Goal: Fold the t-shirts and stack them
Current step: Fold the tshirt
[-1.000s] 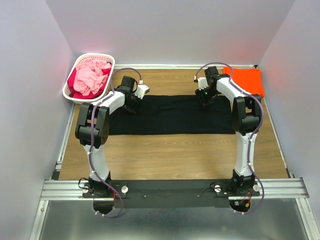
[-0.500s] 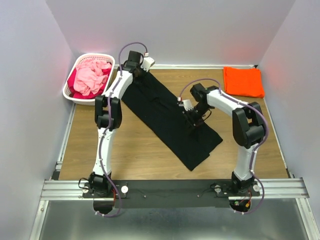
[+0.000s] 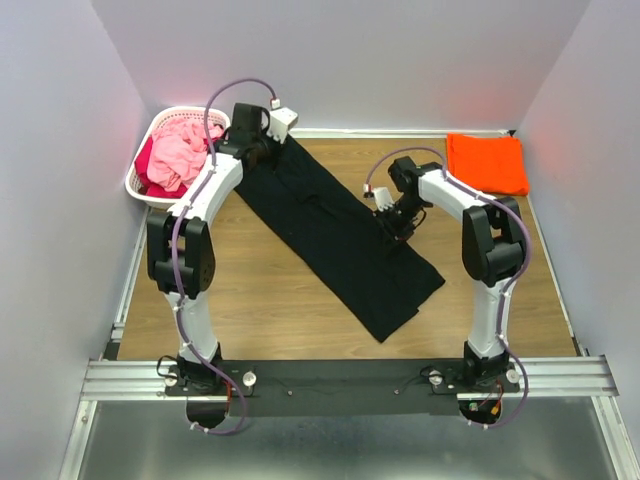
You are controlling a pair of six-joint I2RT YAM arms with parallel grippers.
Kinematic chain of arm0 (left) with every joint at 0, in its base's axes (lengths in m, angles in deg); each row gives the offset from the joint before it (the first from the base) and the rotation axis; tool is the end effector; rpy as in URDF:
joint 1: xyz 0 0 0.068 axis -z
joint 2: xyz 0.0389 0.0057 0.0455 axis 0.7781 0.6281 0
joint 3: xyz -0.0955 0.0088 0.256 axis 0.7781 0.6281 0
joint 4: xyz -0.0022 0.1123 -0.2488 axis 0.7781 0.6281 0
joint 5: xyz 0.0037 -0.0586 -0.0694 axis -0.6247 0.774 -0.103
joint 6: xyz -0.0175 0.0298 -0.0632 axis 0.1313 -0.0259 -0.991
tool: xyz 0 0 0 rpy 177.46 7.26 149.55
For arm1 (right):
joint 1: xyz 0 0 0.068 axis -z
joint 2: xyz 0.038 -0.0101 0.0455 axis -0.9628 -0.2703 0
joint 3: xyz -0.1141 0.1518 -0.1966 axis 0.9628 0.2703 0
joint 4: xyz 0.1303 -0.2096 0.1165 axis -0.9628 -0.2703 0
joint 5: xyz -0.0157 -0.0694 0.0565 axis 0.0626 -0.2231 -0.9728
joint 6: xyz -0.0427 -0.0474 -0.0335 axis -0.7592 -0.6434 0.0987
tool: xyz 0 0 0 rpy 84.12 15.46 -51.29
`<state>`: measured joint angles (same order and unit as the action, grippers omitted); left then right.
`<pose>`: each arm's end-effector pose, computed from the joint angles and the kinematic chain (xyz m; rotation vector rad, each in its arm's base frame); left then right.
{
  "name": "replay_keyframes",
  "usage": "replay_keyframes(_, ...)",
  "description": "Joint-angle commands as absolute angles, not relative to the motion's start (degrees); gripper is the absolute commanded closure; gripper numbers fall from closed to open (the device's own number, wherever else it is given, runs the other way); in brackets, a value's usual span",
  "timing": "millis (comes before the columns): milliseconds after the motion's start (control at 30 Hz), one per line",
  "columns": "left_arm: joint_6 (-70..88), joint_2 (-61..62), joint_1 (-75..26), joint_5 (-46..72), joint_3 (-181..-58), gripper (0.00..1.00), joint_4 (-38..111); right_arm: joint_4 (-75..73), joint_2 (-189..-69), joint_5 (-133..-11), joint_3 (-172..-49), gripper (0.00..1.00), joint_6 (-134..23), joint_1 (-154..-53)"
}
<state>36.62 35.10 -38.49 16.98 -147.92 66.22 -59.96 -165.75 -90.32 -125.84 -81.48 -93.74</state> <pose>0.4669 -0.1171 0.2956 0.6595 2.1152 -0.2002 0.3758 0.1597 0.1574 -1.0135 2.8303 0.6811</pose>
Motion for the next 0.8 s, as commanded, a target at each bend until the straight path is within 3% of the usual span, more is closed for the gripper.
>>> replay_keyframes(0,33.55,37.04,-38.43,18.73,-143.90,0.62,66.62,-58.62,-167.55,-86.07,-121.38,0.62,-83.13,-94.27)
replay_keyframes(200,32.32,40.20,-38.43,17.33,-145.04,0.62,69.87,-58.09,-166.41,-86.33,-114.08,0.62,-82.25,-96.98)
replay_keyframes(433,31.35,48.44,-38.35,14.95,-144.94,0.62,71.63,-58.80,-164.48,-95.98,-108.36,0.62,-78.65,-104.63)
replay_keyframes(533,31.97,53.98,-38.17,15.12,-148.01,0.62,71.98,-58.27,-161.06,-106.77,-106.95,0.55,-78.21,-108.49)
replay_keyframes(600,32.49,56.72,-37.82,16.52,-150.65,0.62,72.68,-57.57,-159.38,-110.83,-108.00,0.48,-77.59,-108.94)
replay_keyframes(767,34.87,61.73,-34.31,17.85,-160.75,0.63,70.06,-57.39,-155.69,-116.92,-114.76,0.41,-75.66,-108.77)
